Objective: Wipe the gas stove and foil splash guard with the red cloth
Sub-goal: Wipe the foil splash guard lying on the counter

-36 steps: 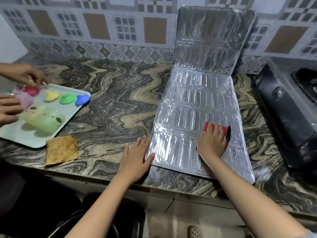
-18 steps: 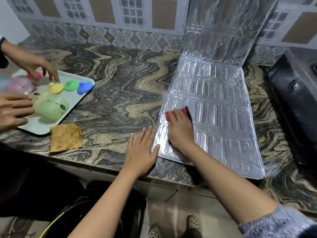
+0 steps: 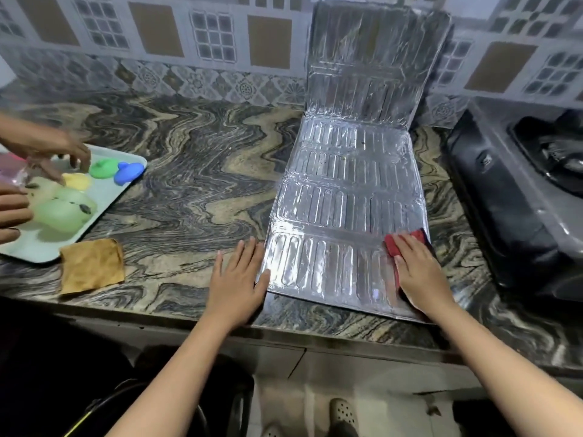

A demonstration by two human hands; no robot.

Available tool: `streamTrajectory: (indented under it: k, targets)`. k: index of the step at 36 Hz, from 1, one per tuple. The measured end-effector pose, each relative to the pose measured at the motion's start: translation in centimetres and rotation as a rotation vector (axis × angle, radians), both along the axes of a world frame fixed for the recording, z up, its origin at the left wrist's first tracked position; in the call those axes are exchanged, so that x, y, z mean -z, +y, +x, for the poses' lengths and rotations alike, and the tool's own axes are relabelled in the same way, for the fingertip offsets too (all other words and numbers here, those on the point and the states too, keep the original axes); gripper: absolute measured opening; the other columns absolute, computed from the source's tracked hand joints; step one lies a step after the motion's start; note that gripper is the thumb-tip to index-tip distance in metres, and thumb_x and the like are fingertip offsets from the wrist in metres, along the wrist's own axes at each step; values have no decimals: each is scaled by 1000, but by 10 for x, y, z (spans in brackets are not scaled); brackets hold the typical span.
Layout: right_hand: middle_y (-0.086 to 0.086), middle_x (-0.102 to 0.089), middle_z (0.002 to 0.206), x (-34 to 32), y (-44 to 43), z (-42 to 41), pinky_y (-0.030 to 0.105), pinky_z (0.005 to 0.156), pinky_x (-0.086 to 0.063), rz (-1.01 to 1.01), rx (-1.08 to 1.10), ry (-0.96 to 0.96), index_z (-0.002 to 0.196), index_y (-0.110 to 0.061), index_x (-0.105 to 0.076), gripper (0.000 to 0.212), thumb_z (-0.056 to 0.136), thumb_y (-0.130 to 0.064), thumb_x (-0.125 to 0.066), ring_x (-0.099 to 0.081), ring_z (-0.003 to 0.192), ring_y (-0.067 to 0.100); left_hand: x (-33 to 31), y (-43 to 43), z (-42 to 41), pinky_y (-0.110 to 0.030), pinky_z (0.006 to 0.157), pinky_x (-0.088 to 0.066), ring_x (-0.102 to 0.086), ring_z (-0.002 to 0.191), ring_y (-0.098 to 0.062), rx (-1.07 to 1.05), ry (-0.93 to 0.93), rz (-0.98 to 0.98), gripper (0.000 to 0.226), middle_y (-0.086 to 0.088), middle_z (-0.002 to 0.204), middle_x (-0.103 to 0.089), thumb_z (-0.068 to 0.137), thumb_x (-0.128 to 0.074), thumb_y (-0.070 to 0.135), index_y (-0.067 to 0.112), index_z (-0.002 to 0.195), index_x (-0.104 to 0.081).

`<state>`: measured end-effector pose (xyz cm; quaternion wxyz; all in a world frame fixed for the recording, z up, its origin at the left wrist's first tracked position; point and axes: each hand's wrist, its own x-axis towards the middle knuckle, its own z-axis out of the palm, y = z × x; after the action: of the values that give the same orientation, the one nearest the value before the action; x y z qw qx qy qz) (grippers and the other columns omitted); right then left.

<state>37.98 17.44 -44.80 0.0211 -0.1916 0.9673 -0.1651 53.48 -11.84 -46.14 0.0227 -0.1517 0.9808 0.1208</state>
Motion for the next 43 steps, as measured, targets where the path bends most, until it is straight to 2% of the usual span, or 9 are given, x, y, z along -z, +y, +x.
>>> streamTrajectory:
  k: [4,7,10,15,24,31,35,39,43]
  targets:
    - [2,-31,151,2,1,18,43,115,-23,16,123,25,143,-19,-31,58,90,-38,-16,-26,140,21,-3,0,2,-42,115,14,23,137,-6,29,-22,14,79,11,150,20,75,12,62,30,147,5]
    - [3,-33,150,4,-2,26,43,115,-23,13,192,32,142,-18,-33,67,84,-42,-12,-27,139,22,-5,7,6,-45,115,16,18,141,-8,13,-25,83,68,10,154,15,89,-8,57,26,149,0]
    - [6,-33,150,6,-10,38,44,115,-23,-16,254,39,142,-15,-33,63,85,-37,-18,-27,139,25,-5,15,16,-43,116,12,10,144,-8,-2,12,156,60,8,157,7,98,-26,42,23,150,-4]
    - [3,-24,154,6,-30,63,42,115,-15,-37,303,2,144,-16,-26,49,96,-26,-33,-18,142,22,-1,22,34,-38,115,12,12,142,-4,13,44,186,65,9,156,8,93,-21,47,20,150,-2]
    - [-2,-18,156,2,-76,111,37,116,-10,-70,40,-31,146,-22,-21,51,96,-27,-31,-11,144,16,-4,45,71,-27,114,10,10,136,1,-24,114,272,75,4,158,-3,85,-25,49,15,149,-9]
    - [-1,-20,155,-2,-86,134,36,116,-8,-131,-111,-54,145,-22,-24,51,95,-17,-37,-11,144,16,-10,47,87,-21,112,1,-9,144,-9,-78,155,396,69,2,156,-17,88,-54,41,15,145,-28]
    - [0,-21,154,1,-97,143,35,116,-9,-141,-194,-54,143,-22,-27,57,89,-9,-42,-13,143,16,-13,43,90,-19,110,-9,-16,144,-10,-91,122,421,90,5,153,-24,66,-34,66,17,142,-36]
    - [2,-33,149,-3,-112,147,35,113,-14,-212,-295,-52,138,-20,-38,50,90,-10,-44,-21,141,19,-16,38,91,-18,109,-15,-22,142,-12,-85,110,444,76,2,152,-29,73,-45,52,16,140,-41]
    - [4,-39,145,-5,-123,139,36,112,-18,-256,-352,-65,134,-17,-44,46,90,-8,-44,-27,139,21,-21,36,91,-28,112,-24,-29,140,-14,-65,80,403,70,5,151,-31,76,-49,51,20,139,-43]
